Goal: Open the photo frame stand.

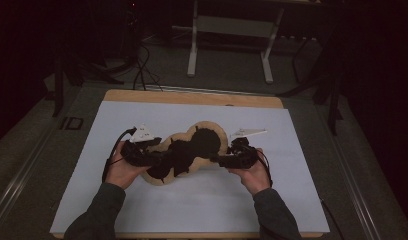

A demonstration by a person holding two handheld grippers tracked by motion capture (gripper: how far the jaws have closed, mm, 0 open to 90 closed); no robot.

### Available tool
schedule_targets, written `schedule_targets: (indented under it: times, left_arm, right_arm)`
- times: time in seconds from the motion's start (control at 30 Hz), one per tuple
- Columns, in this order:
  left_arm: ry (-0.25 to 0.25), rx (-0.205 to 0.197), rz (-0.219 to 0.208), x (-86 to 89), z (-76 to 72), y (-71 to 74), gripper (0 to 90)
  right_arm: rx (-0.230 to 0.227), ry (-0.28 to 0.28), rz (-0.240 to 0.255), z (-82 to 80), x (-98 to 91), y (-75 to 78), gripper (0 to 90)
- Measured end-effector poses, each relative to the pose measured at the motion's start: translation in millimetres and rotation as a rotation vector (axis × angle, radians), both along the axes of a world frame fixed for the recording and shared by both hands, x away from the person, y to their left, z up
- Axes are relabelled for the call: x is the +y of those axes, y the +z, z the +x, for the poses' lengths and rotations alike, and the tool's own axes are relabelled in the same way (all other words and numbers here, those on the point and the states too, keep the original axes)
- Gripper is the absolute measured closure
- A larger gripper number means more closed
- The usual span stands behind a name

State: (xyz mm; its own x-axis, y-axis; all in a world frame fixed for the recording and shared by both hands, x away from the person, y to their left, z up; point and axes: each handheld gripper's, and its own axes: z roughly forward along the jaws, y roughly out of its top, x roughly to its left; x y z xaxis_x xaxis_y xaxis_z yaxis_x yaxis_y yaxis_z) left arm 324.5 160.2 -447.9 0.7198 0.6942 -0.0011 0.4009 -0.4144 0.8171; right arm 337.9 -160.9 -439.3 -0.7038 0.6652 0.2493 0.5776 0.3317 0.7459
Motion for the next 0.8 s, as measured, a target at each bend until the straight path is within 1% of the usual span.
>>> schedule_targets:
  times: [0.13, 0.2, 0.23, 0.43, 0.47, 0.57, 0.8]
  left_arm:
    - [-0.002, 0.017, -0.010, 1.9, 2.7, -1.3, 40.3]
    - [0.004, 0.016, -0.004, 2.4, 3.8, -2.1, 39.9]
    - [0.004, 0.016, -0.008, 2.5, 4.3, -2.4, 39.9]
    - [-0.018, 0.019, -0.028, 3.1, 6.4, -3.3, 39.8]
    - [-0.030, 0.024, -0.036, 2.8, 7.5, -4.2, 39.8]
    - [-0.046, 0.026, -0.046, 2.5, 7.9, -4.7, 38.2]
    - [-0.069, 0.032, -0.068, 5.9, 8.0, -3.8, 36.5]
  right_arm:
    - [-0.023, 0.016, 0.001, -1.5, -0.3, 0.1, 46.2]
    - [-0.039, 0.024, 0.004, -2.5, -0.4, 0.0, 46.3]
    - [-0.042, 0.026, 0.004, -3.0, -0.3, 0.2, 46.4]
    - [-0.057, 0.038, 0.002, -4.0, 0.1, 1.1, 46.5]
    - [-0.061, 0.042, 0.003, -4.3, 0.3, 1.5, 46.6]
    - [-0.093, 0.063, -0.008, -5.8, 1.6, 3.4, 46.7]
    - [-0.120, 0.084, -0.020, -7.9, 3.6, 6.4, 46.9]
